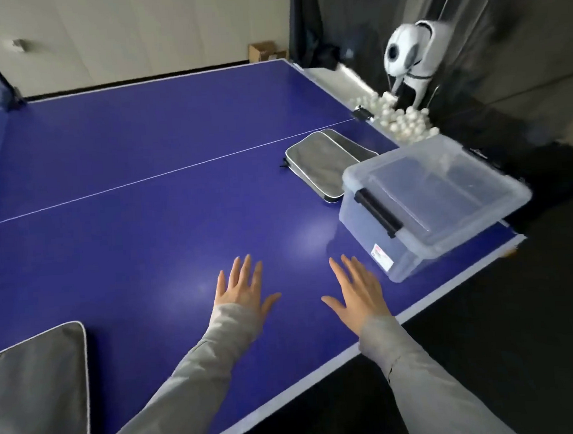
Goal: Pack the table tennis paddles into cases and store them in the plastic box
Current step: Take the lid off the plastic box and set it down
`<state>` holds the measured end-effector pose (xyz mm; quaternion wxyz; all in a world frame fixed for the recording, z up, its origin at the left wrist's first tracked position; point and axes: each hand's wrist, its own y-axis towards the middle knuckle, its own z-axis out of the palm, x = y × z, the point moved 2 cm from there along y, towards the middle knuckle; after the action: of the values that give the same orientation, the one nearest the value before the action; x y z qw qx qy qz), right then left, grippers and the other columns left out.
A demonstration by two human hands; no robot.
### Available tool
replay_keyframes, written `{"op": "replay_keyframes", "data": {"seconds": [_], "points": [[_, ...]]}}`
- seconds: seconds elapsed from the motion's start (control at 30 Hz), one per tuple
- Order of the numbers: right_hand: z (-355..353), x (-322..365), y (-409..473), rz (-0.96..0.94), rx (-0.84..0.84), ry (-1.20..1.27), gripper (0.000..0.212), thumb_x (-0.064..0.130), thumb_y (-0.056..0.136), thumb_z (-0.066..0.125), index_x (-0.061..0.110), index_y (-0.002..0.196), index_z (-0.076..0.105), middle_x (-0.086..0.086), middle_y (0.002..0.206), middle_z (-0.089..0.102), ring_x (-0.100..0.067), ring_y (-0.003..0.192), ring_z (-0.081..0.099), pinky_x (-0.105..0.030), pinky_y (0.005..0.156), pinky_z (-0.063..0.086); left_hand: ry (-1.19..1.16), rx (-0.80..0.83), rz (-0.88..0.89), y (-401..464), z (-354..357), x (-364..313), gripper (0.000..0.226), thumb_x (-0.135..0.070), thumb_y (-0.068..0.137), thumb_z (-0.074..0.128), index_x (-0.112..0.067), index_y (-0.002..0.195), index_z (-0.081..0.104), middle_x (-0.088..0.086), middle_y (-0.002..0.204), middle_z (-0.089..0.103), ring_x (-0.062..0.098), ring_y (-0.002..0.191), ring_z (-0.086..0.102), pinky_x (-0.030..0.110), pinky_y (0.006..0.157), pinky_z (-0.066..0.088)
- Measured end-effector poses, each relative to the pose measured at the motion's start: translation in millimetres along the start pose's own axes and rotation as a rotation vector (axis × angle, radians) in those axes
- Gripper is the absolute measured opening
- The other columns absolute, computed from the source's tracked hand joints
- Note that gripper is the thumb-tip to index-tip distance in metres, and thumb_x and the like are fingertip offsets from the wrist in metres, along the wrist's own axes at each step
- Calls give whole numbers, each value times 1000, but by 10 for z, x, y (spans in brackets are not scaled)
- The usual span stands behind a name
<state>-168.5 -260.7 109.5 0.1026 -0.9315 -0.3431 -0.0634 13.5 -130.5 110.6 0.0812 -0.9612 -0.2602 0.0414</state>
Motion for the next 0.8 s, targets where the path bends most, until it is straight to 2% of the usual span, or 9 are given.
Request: {"op": "replay_keyframes", "data": {"seconds": [0.17,0.37,0.6,0.8], "points": [[-463,-921,-233,38,-120,33,71,51,94,43,29,150,7,0,160,8,-21,148,2,-44,117,16,-34,-100,46,296,-298,-1052,74,-63,92,20,-23,151,-1,-4,160,-7,16,147,-9,41,119,1],[-829,-2048,-508,169,-162,15,70,51,94,41,27,151,6,-4,160,10,-23,148,5,-43,119,14,-32,-154,105,550,-548,-2058,72,-62,93,18,-23,151,0,-4,160,-6,17,147,-8,42,119,0],[-1111,-2901,-432,267,-191,29,70,52,94,40,25,151,7,-4,160,12,-23,148,3,-43,118,17,-64,-227,107,888,-707,-2709,71,-61,93,23,-22,151,9,-3,160,4,16,147,-1,41,119,5],[-1222,-3448,-6,267,-188,4,70,50,95,40,24,151,8,-4,159,13,-22,148,5,-43,118,19,-87,-211,73,1443,-646,-3068,71,-62,92,22,-24,151,6,-4,160,1,15,147,-3,40,119,4]]}}
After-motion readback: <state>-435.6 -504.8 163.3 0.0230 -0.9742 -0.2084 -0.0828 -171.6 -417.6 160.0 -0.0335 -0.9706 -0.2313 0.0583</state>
